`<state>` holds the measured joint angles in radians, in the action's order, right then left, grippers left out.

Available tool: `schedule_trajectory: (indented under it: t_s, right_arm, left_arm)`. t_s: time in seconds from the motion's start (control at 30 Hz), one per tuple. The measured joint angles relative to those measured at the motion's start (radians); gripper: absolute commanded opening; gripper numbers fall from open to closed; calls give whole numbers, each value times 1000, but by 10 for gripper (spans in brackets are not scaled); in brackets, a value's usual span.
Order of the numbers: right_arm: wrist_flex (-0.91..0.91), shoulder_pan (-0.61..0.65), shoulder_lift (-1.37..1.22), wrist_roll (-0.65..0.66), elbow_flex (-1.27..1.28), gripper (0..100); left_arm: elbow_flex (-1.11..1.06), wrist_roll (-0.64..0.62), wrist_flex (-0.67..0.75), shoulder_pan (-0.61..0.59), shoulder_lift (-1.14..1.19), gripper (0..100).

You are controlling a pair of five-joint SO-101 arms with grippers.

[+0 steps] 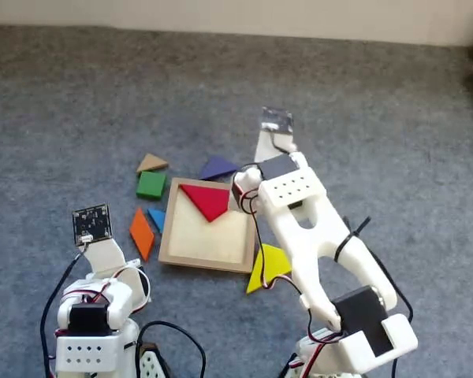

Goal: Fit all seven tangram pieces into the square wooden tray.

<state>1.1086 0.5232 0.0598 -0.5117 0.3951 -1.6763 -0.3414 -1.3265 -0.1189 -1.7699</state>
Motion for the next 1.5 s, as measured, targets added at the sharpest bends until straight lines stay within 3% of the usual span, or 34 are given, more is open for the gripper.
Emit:
schedule_trajectory:
  t_s: [0.1,0.27,0.5,0.8,1.07,1.5]
  right_arm:
    - [0,0,0,-28,44,47]
    - [51,-34,0,-51,69,219]
    - [107,-44,0,-190,81,381]
    - [109,-44,-3,-281,103,398]
    - [115,3,-181,-359,94,399]
    - [106,8,-245,-374,44,399]
  left_arm:
    - [0,0,0,0,0,7]
    - [0,0,0,0,0,7]
    - [0,0,0,0,0,7]
    - [0,0,0,0,0,7]
    - [0,0,0,0,0,7]
    - [0,0,0,0,0,7]
